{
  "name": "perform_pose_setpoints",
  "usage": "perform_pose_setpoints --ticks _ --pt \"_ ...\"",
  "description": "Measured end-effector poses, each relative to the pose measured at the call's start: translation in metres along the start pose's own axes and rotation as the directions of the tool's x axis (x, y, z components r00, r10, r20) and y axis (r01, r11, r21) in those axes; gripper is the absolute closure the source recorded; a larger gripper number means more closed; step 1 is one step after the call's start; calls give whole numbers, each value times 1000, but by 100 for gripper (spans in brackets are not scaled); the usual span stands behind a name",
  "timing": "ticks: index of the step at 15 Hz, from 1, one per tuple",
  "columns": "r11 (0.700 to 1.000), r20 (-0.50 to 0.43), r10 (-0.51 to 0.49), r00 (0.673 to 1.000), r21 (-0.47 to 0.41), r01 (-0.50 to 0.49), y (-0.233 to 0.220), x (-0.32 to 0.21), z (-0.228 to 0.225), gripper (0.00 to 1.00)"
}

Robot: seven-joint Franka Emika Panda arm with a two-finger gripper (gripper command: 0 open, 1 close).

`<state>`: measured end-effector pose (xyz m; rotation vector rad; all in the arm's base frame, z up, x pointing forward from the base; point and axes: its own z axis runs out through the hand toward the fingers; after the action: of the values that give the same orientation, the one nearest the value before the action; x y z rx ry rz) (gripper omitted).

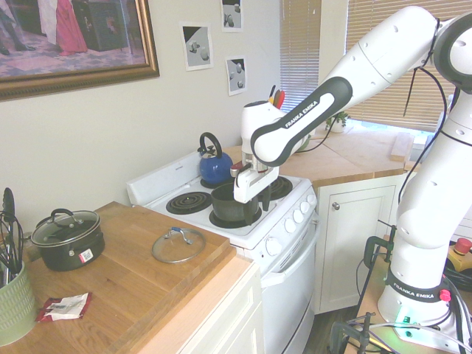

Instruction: Cover the lid of the pot

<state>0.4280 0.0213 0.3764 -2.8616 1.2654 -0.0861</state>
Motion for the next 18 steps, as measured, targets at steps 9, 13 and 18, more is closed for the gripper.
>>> perform_pose_setpoints --ticks 9,13,18 --pt "997 14 -78 997 22 77 -65 -113 -10 0" --pt "991 -45 -47 998 126 52 -106 -103 -84 0" --pt "994 -74 -52 996 97 59 -181 -72 -74 0"
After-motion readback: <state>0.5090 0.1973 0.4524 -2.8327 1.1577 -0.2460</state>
